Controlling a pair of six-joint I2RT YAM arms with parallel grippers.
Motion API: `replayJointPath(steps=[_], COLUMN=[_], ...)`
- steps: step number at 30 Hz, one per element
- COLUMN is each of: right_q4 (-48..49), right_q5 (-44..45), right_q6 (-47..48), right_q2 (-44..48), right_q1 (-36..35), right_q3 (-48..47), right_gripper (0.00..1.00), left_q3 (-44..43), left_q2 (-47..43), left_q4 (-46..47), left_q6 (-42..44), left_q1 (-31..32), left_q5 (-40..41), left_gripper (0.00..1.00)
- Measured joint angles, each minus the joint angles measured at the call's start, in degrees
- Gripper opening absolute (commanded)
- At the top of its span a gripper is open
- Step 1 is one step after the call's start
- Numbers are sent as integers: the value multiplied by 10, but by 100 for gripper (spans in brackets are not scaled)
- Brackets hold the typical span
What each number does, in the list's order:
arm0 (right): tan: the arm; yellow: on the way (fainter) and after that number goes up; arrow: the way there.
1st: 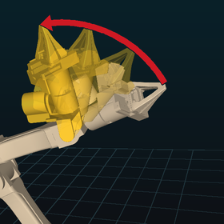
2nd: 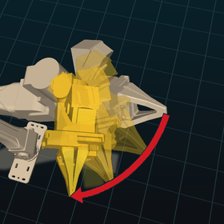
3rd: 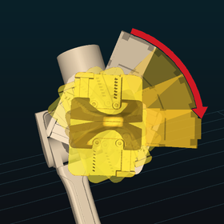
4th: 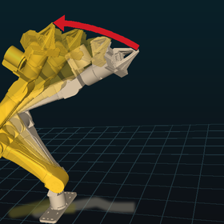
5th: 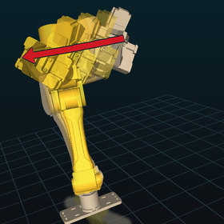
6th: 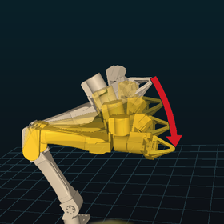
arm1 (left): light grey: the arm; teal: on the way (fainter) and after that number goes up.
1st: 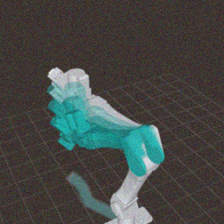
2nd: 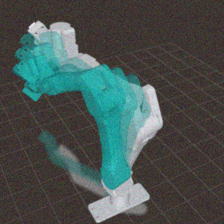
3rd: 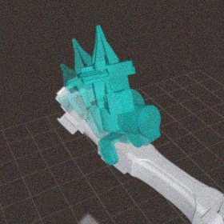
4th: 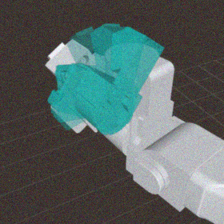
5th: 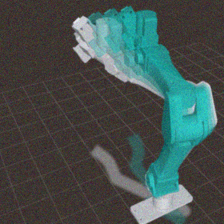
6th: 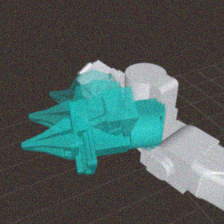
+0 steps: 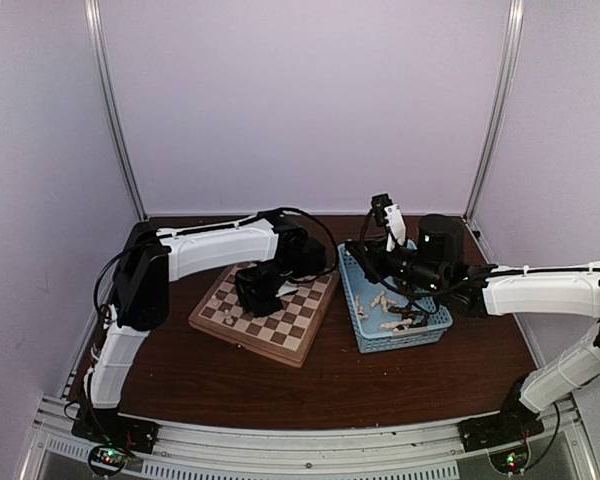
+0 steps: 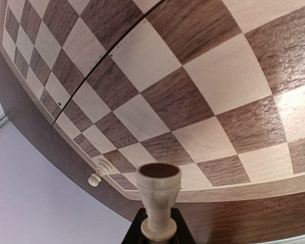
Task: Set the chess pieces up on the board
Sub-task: Place the chess piece on the chessboard.
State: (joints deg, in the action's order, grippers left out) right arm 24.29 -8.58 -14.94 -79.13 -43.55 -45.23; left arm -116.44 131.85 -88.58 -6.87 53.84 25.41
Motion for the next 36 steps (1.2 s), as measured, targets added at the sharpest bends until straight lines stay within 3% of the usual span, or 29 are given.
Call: replayJointPath(steps=[7,17,30,36], right_q4=[3,3,3,2], right_q5=[2,12,15,16], right_q6=[0,3,13,15], right_q2=[1,14,28,34], right_q1=[0,0,0,0], right_q3=[8,16,17,18], right_gripper=[5,5,5,5], left_q3=[-5,-15,-11,55], left_q2=[10,13,10,-45], left_q4=[-6,16,73,133], left_q6=[2,7,1,-4], left_q1=[0,0,0,0], left_q5=[3,0,-30,-51], left_gripper=[12,36,37,39])
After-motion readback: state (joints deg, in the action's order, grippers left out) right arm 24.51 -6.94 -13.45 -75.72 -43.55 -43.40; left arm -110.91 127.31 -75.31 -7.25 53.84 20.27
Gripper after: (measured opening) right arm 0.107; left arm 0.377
